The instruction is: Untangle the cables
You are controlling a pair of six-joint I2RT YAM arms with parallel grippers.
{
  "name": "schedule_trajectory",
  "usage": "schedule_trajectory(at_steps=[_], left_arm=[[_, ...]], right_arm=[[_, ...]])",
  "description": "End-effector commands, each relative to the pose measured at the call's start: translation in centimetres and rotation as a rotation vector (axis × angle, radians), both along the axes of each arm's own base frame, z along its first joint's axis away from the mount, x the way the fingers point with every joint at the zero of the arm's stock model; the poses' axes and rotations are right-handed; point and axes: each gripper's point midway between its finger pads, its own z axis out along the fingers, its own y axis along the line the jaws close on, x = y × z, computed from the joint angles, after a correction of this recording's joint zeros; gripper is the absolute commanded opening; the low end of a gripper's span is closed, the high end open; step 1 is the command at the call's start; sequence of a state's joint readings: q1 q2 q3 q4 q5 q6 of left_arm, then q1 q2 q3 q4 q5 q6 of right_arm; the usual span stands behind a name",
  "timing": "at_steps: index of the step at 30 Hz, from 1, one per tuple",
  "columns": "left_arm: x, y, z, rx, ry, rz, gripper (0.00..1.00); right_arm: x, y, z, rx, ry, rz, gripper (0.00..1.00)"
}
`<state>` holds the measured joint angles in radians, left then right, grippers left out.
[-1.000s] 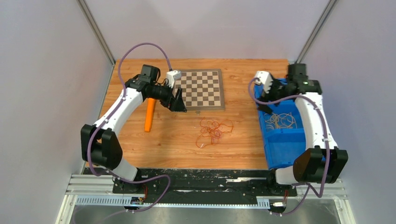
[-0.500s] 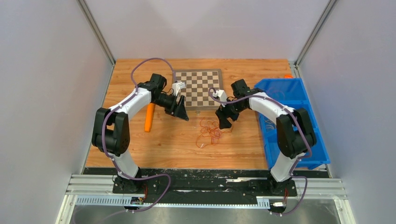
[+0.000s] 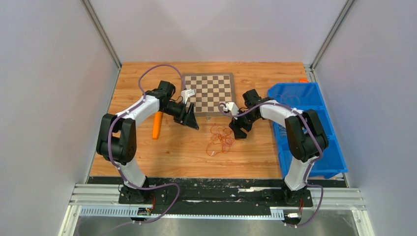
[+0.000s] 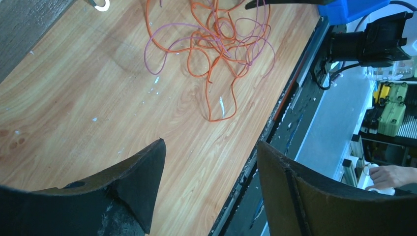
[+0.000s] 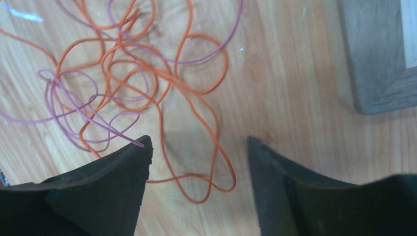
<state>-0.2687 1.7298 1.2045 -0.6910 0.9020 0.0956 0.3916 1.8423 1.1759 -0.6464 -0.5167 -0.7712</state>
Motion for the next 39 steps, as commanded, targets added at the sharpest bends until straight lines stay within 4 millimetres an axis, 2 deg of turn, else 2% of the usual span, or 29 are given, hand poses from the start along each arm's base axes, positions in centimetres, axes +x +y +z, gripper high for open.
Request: schedule_trajectory(at_steps=[1, 3, 6, 8, 12, 15, 16, 20, 21, 22, 23, 24, 25, 26, 27, 28, 29, 30, 33, 36, 39], left_arm=[[0.3, -0.7, 2.4, -0.068, -0.103, -0.027, 0.76], [0.3, -0.7, 2.4, -0.071, -0.098, -0.027, 0.76], [0.2, -0.7, 2.6, -0.071, -0.099, -0.024, 0.76], [0.3, -0.7, 2.9, -0.077, -0.120, -0.021, 0.76], [0.6, -0.7, 4.2, -0.092, -0.190, -0.023, 0.78], [0.9, -0.8, 5.3, -0.105, -0.267, -0.027, 0.82], [0.8, -0.7, 5.2, -0.107, -0.276, -0.028, 0.82], [0.7, -0.5, 6.1, -0.118, -0.380, -0.039, 0.85], [0.6, -0.4, 6.8, -0.122, -0.429, -0.042, 0.88], [0.6, -0.3, 6.6, -0.122, -0.467, -0.041, 0.92], [0.3, -0.1, 7.7, -0.132, -0.538, -0.044, 0.97], [0.4, 0.0, 7.4, -0.139, -0.595, -0.039, 0.99], [0.1, 0.2, 9.0, -0.155, -0.685, -0.034, 1.00], [0.2, 0.3, 8.8, -0.161, -0.755, -0.023, 1.00], [-0.3, 0.4, 10.3, -0.181, -0.839, -0.017, 1.00], [-0.5, 0.5, 11.0, -0.200, -0.930, -0.007, 1.00], [-0.9, 0.4, 10.7, -0.203, -0.948, -0.010, 1.00], [-0.7, 0.3, 11.5, -0.204, -1.002, -0.005, 1.00], [-0.8, -1.1, 12.9, -0.223, -1.047, -0.017, 1.00], [-0.3, -2.9, 16.1, -0.269, -1.149, 0.013, 1.00], [-1.0, -5.6, 19.5, -0.330, -1.243, -0.001, 1.00]], right_arm=[[-1.0, 0.5, 2.7, 0.074, -0.081, 0.093, 0.75], [-1.1, 1.0, 4.4, 0.112, -0.092, 0.091, 0.75], [-0.9, 1.2, 6.4, 0.143, -0.123, 0.092, 0.67], [-0.8, 0.8, 6.1, 0.125, -0.134, 0.100, 0.65], [-0.5, -0.4, 4.3, 0.077, -0.122, 0.104, 0.68], [0.2, -0.4, 3.2, 0.071, -0.104, 0.090, 0.65], [0.5, -0.4, 2.6, 0.065, -0.095, 0.084, 0.61], [1.6, -0.4, 1.1, 0.042, -0.097, 0.061, 0.33], [1.9, -0.3, 1.3, 0.046, -0.098, 0.051, 0.25], [2.0, -0.1, 2.0, 0.058, -0.100, 0.037, 0.15], [2.0, 0.3, 3.0, 0.082, -0.106, 0.028, 0.06], [1.9, 0.7, 4.7, 0.118, -0.121, 0.020, 0.01], [1.8, 1.4, 6.8, 0.165, -0.132, 0.012, 0.00], [1.6, 2.0, 9.4, 0.222, -0.154, 0.003, 0.00], [1.3, 2.8, 12.0, 0.283, -0.167, -0.005, 0.00], [0.9, 3.6, 14.5, 0.340, -0.179, -0.008, 0.00], [0.3, 4.2, 16.9, 0.391, -0.189, -0.008, 0.00], [-0.3, 4.9, 18.7, 0.431, -0.193, -0.005, 0.00], [-1.9, 6.4, 22.3, 0.504, -0.197, 0.010, 0.00], [-3.6, 8.1, 24.8, 0.556, -0.197, 0.044, 0.00], [-4.5, 9.5, 28.0, 0.615, -0.223, 0.060, 0.00]])
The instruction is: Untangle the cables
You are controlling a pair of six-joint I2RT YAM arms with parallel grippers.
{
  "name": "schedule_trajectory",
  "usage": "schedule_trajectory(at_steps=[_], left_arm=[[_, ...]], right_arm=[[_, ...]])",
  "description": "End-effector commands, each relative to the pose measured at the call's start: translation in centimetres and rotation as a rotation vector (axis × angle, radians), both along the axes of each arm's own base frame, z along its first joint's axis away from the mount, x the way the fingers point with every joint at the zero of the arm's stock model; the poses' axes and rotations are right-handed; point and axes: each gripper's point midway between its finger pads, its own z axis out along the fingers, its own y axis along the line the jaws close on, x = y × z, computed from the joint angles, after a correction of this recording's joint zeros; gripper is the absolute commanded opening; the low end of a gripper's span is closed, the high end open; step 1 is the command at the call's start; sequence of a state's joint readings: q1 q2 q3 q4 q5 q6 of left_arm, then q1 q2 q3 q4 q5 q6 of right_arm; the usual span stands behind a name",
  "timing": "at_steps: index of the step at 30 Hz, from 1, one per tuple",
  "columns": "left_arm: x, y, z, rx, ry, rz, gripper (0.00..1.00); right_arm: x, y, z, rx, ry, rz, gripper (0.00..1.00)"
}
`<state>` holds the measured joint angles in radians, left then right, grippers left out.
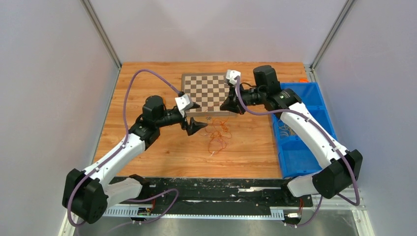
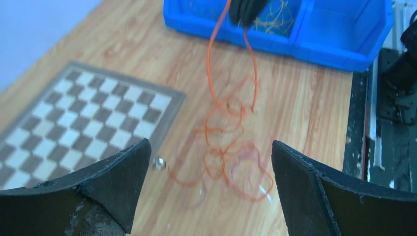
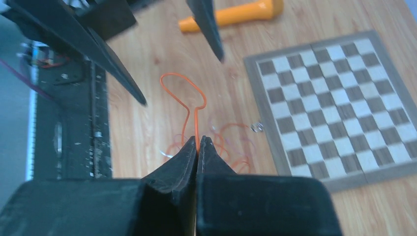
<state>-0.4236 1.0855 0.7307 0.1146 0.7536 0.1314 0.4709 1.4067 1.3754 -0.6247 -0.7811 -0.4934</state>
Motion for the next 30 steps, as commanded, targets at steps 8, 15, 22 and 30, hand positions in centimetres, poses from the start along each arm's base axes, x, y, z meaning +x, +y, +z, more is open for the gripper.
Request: schedule_trajectory(at_steps=[8, 15, 22, 30], left_arm=[[1.0, -7.1, 4.2, -0.134, -0.149, -0.003, 0.84], [1.1, -6.3, -3.3, -0.024, -0.037, 0.044, 0.57], [0.3, -4.5, -9.6, 0.056, 0.113, 0.116, 0.18], [0.1, 0.6, -13.9, 0.166, 0.221, 0.216, 0.39]], right_arm=[[-1.6, 4.2, 16.2, 0.376, -0.034, 0.002, 0.00], [-2.1, 3.5, 26.7, 0.578, -0.137, -0.043, 0.00], [-3.5, 0.8, 37.3, 0.810, -0.310, -0.124, 0.00], [-4.3, -1.5, 39.4, 0.843, -0.415, -0.193, 0.00]])
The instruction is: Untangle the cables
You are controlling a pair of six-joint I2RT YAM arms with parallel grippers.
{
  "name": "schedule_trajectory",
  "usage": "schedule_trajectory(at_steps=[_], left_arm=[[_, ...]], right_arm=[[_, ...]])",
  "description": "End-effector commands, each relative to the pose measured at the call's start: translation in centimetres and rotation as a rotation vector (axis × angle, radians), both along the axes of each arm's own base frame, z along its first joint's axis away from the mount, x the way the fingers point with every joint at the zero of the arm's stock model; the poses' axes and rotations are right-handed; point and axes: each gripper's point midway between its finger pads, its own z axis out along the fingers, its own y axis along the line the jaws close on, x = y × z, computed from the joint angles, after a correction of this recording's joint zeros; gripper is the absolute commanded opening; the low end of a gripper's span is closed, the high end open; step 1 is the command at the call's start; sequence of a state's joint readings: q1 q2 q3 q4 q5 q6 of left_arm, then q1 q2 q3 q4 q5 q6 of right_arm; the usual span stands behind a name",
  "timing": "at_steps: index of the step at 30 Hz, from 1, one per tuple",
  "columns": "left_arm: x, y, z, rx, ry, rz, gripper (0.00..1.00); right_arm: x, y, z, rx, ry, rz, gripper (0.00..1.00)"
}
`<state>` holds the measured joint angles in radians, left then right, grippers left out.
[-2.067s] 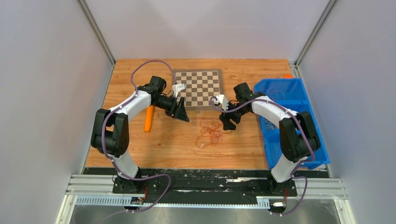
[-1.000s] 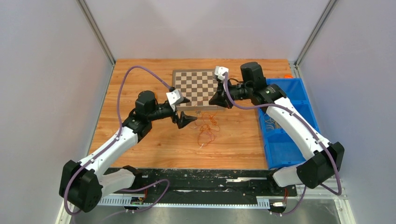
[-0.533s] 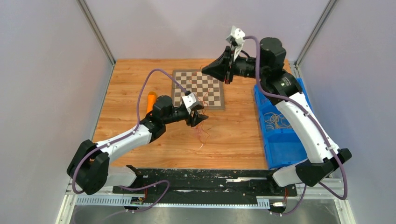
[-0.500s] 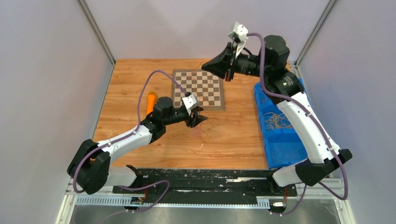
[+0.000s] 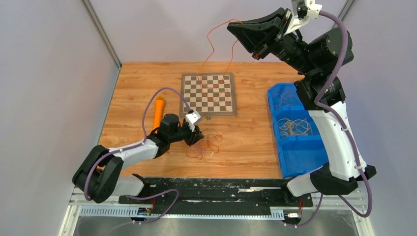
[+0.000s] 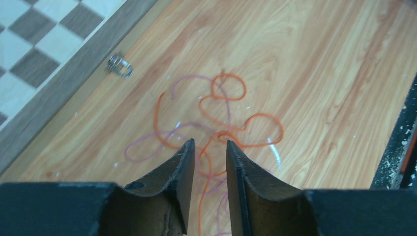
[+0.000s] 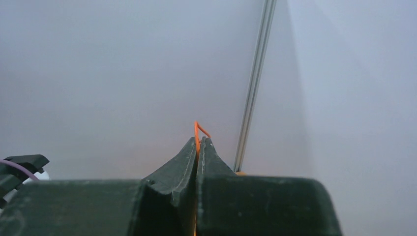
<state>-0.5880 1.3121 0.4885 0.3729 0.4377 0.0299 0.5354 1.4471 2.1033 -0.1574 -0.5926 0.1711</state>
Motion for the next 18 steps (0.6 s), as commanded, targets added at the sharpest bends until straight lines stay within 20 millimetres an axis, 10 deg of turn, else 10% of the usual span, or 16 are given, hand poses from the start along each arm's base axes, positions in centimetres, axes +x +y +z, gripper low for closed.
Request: schedule_trajectory(at_steps=[1, 8, 18], left_arm=[[0.5, 2.4, -0.4, 0.033, 0.016, 0.054, 0.41], [0.1, 3.3, 1.7, 0.008, 0.008, 0.042, 0.44], [-0.5, 4.1, 5.6, 0.053, -0.118, -0.014, 0.86]], right_arm=[[-0.8, -1.7, 2.1, 0.061, -0.039, -0.061, 0.00], [0.1, -2.3, -3.5, -0.069, -0.009, -0.139, 0.00], [-2.6, -8.7, -8.2, -0.160, 0.092, -0.335, 0.00]])
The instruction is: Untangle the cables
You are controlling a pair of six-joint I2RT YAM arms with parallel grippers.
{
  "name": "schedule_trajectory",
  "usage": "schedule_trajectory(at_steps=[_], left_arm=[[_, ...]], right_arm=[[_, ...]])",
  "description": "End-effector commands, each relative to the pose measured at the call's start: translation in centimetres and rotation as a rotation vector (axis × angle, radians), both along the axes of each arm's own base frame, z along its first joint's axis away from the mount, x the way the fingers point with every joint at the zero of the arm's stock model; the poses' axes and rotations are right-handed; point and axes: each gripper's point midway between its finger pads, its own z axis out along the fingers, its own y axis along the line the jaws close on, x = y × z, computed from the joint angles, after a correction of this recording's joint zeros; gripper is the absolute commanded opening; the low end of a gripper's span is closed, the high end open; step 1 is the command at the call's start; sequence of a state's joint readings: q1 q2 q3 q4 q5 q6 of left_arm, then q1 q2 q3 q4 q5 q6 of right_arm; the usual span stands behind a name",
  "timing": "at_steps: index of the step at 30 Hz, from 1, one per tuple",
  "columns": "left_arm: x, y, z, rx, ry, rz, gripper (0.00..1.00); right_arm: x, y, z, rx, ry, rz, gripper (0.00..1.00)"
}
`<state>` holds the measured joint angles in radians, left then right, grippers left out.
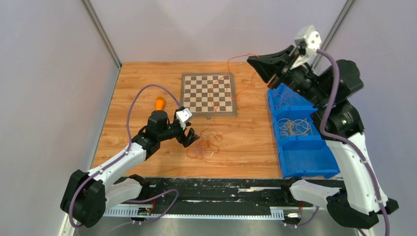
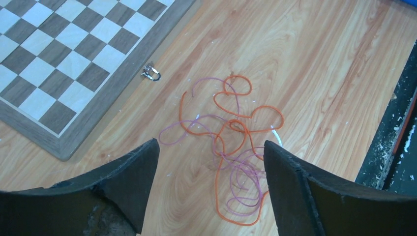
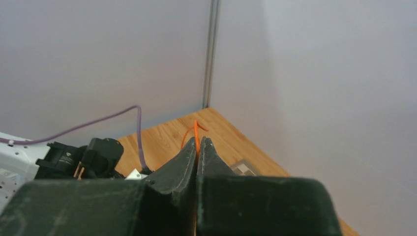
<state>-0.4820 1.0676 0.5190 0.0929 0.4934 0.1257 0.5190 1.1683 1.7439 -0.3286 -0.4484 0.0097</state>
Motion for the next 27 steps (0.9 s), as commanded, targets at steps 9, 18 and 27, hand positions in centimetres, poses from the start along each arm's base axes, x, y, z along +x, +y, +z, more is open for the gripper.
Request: schedule_trajectory(at_steps=[9, 18, 27], left_arm=[[0.8, -0.1, 1.8, 0.050, -0.023, -0.029, 0.94], [2.6, -2.2, 3.3, 0.007, 0.010, -0.065, 0.96], [3.7, -3.5, 3.5, -0.020, 0.052, -0.082, 0.97]], right_arm=[[-5.8, -12.0, -4.3, -0.134, 0.010, -0.374, 0.00], [-9.5, -18.9, -8.9, -0.179, 0.097, -0.747, 0.00], [-8.6, -24.5, -15.4, -0.271, 0.231, -1.047, 0.00]])
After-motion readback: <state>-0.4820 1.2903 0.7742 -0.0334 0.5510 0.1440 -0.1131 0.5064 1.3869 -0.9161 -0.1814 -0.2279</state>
